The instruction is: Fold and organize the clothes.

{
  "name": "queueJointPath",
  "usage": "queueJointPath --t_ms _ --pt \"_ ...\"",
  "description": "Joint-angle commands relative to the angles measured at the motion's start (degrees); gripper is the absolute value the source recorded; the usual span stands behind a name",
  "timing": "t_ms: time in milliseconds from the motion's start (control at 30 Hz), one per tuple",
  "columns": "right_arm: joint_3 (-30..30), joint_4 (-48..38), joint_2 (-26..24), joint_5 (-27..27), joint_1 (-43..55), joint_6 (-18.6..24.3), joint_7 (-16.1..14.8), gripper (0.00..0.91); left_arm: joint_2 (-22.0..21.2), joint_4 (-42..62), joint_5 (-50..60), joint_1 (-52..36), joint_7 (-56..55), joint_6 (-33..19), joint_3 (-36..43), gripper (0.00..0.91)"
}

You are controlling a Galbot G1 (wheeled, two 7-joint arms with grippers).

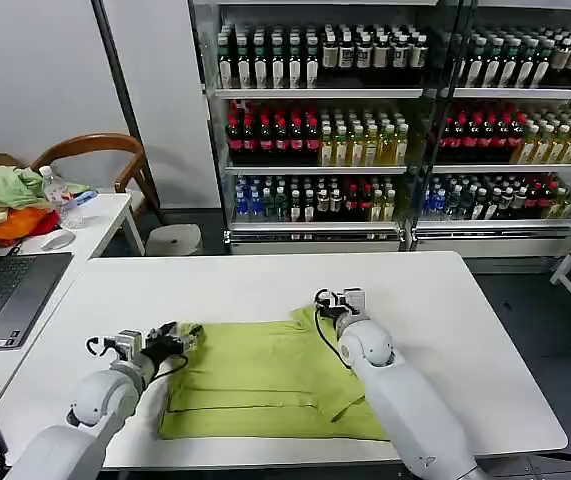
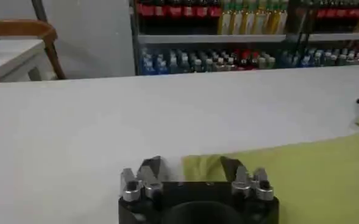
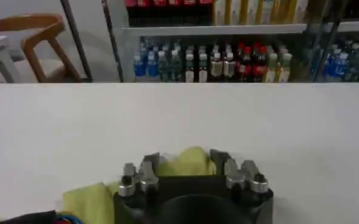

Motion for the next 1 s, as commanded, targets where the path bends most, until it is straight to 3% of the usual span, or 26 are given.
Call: queueJointPath --t_ms 33,433,700,1000 --pt "-0.3 -0.2 0.2 0.2 0.1 -0.3 0.2 0.0 0.0 -1.2 -0.7 0.3 0.3 0.1 0.2 0.04" --pt "-0.3 2.2 -1.0 0.0 -0.7 -0.1 -0.1 0.0 0.0 -0.5 -0.5 0.3 0.7 -0.1 0.2 0.04" --pt "0.3 15.3 -6.2 2.8 -5.0 -0.5 0.9 0.0 0.7 -3.1 -1.1 1.9 1.1 -1.6 -1.2 0.04" --pt "2.6 27.5 -10.8 3.8 -11.8 -0.5 2.1 0.0 2.6 -14.5 -1.3 11.7 0.7 -2.7 -6.1 0.04"
